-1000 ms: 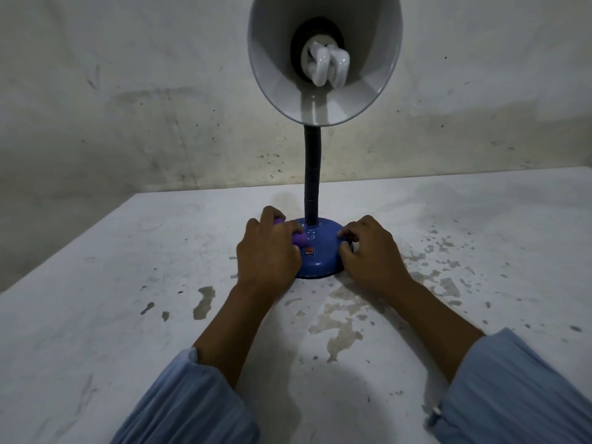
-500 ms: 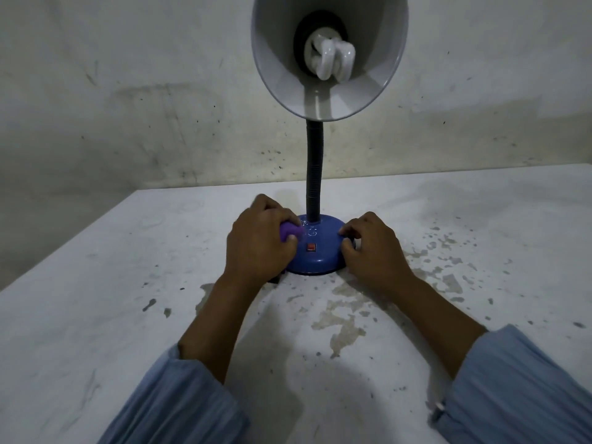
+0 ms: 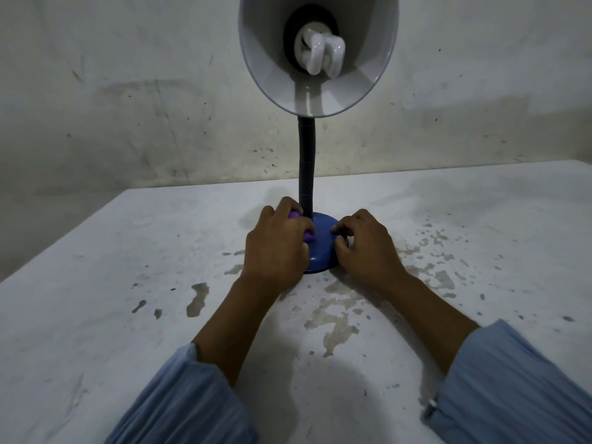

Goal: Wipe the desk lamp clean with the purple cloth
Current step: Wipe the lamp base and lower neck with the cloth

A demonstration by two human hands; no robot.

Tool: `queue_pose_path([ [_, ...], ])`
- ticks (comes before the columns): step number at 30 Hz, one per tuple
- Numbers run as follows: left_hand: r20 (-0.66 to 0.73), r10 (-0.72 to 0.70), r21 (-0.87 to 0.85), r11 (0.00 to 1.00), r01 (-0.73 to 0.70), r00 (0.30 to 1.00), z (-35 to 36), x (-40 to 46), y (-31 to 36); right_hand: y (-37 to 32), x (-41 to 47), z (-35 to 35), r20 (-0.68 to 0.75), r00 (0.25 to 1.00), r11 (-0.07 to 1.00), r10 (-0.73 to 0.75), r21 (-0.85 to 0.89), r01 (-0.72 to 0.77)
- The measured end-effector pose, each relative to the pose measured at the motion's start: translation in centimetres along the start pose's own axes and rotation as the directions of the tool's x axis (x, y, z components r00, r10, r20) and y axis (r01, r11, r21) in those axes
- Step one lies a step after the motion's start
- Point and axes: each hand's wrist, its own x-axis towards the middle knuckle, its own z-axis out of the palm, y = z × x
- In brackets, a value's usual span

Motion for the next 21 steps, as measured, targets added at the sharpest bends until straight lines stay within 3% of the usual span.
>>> queue_pose_path([
  [7, 0.092, 0.107, 0.106, 0.988, -0.116, 0.99, -0.2, 0.1, 1.3, -0.1, 0.1, 0.1, 0.009, 1.0, 1.0, -0.003, -0.023, 0.003],
  [13, 0.212, 0.236, -0.094, 0.971, -0.22, 0.948, -3.0, 0.3, 0.9, -0.1, 0.1, 0.0, 0.008, 1.0, 1.0, 0.007, 0.001, -0.007],
  [15, 0.12, 0.196, -0.167, 0.97, -0.174, 0.973, -3.5, 0.3, 0.1, -0.2, 0.1, 0.0, 0.005, 1.0, 1.0, 0.007, 0.005, -0.007],
  [18, -0.067, 0.106, -0.118, 0.987, -0.113, 0.992, -3.0, 0.2, -1.0, -0.2, 0.1, 0.1, 0.011, 0.999, 1.0, 0.03, -0.009, -0.03],
  [21, 0.089, 0.143, -0.124, 0.984, -0.131, 0.986, -2.3, 0.1, -1.0, -0.2, 0.1, 0.0, 0.003, 1.0, 1.0, 0.009, 0.001, -0.009],
])
